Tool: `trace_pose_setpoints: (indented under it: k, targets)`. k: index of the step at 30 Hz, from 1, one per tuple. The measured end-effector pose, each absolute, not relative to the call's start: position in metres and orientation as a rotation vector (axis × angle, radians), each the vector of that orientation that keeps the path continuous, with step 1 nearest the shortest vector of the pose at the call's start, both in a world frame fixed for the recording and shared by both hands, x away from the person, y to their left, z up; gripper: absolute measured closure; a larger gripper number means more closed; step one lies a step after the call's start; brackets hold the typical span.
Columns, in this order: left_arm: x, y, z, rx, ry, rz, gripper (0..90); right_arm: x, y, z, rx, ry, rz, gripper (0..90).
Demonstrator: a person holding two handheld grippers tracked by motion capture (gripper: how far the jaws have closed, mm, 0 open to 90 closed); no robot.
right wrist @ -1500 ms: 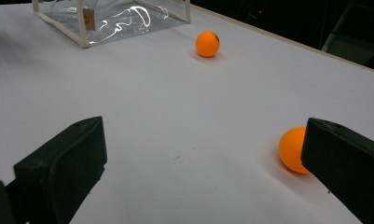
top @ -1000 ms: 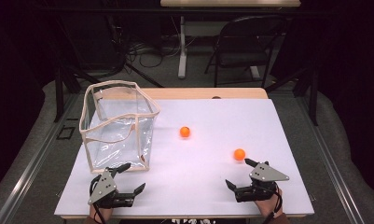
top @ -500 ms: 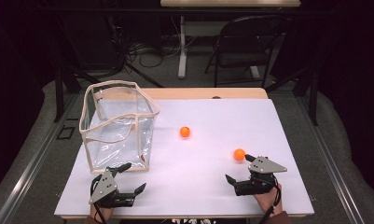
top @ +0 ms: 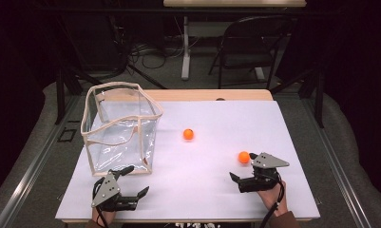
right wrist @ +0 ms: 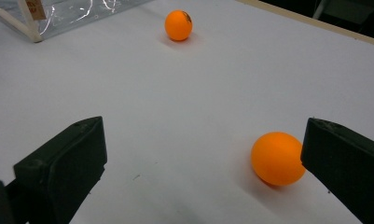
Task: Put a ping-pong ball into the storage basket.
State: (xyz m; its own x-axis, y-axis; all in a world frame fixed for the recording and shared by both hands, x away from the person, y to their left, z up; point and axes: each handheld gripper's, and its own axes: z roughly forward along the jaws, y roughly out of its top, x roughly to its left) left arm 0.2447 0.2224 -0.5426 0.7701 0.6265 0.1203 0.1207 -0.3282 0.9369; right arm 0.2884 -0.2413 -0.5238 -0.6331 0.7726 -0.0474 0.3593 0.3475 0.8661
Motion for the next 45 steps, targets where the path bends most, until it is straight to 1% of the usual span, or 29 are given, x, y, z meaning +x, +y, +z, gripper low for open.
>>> trace_pose_setpoints:
  k: [21, 31, 45]
  targets:
    - [0.245, 0.221, -0.543, 1.859, 0.576, 0.568, 15.9, 0.315, -0.25, -0.525, 1.064, 2.151, 1.186, 0.0]
    - [0.245, 0.221, -0.543, 1.856, 0.578, 0.572, 15.9, 0.33, -0.253, -0.531, 1.113, 2.162, 1.168, 0.0]
    - [0.246, 0.221, -0.543, 1.858, 0.576, 0.573, 15.9, 0.341, -0.256, -0.539, 1.16, 2.175, 1.144, 0.0]
